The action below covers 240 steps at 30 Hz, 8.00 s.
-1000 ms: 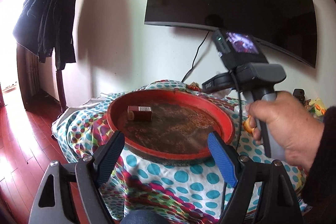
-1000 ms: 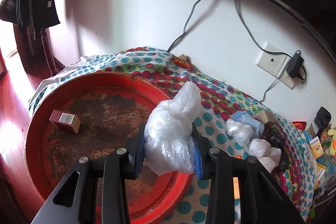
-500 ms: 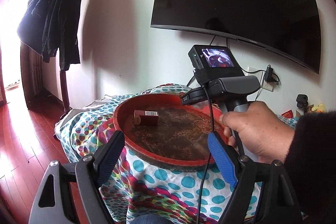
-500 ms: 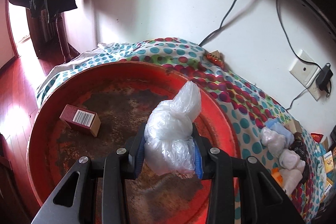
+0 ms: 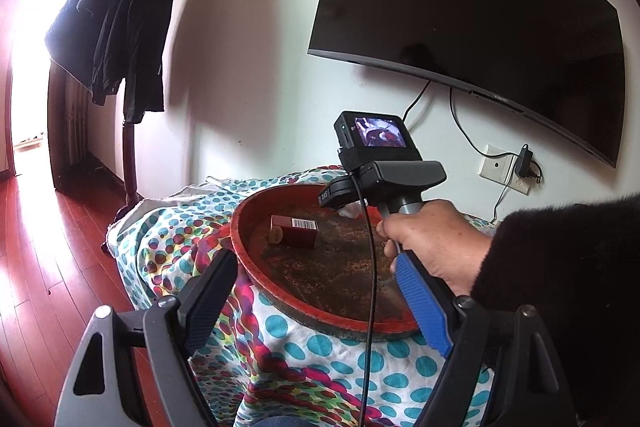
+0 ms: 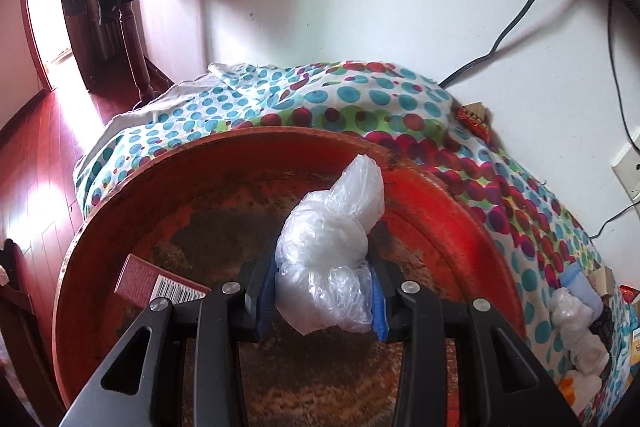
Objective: Organize objects
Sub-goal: 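Carry the white bag bundle into the red tray and release it with the right gripper, then grasp the orange rubber duck with the left gripper, then carry the orange duck into the red tray and release it with the left gripper, then grasp the folded white towel with the right gripper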
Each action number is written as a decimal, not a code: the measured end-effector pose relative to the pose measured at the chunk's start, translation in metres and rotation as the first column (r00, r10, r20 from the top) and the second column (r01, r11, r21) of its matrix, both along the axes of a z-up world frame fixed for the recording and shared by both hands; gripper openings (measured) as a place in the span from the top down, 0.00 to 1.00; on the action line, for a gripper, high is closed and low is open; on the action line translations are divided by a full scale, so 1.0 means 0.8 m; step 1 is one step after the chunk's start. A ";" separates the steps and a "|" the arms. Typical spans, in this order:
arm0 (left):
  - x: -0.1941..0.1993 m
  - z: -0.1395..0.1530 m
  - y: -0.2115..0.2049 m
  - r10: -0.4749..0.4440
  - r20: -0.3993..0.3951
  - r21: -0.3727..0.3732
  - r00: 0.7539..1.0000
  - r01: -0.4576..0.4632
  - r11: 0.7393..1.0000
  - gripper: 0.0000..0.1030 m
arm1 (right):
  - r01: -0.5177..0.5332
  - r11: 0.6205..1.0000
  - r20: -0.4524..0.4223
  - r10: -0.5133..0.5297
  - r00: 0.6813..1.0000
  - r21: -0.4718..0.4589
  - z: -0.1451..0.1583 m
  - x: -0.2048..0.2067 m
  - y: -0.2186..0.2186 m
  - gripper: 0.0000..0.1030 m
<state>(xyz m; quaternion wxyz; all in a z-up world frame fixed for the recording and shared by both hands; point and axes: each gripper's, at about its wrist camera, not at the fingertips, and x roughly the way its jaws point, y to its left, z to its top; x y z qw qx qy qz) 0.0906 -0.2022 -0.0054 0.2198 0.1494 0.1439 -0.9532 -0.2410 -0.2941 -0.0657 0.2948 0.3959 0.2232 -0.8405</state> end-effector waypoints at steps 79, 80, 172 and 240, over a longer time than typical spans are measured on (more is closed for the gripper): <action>-0.353 -0.043 0.290 -0.418 0.450 0.009 0.789 0.464 0.886 0.57 | 0.724 0.568 0.198 -0.716 0.669 -0.390 -0.030 -0.046 0.683 0.01; -0.351 -0.039 0.292 -0.427 0.442 0.013 0.789 0.470 0.883 0.57 | 0.725 0.568 0.200 -0.716 0.669 -0.390 -0.030 -0.046 0.683 0.01; -0.353 -0.086 -0.174 -0.067 0.617 0.160 0.784 -0.042 0.986 0.57 | 0.726 0.564 0.245 -0.697 0.674 -0.392 -0.036 -0.046 0.687 0.00; -0.065 -0.049 0.037 -0.357 0.069 0.284 0.931 0.325 0.902 0.29 | 0.571 0.812 0.048 -0.570 0.820 -0.121 -0.029 -0.022 0.456 0.72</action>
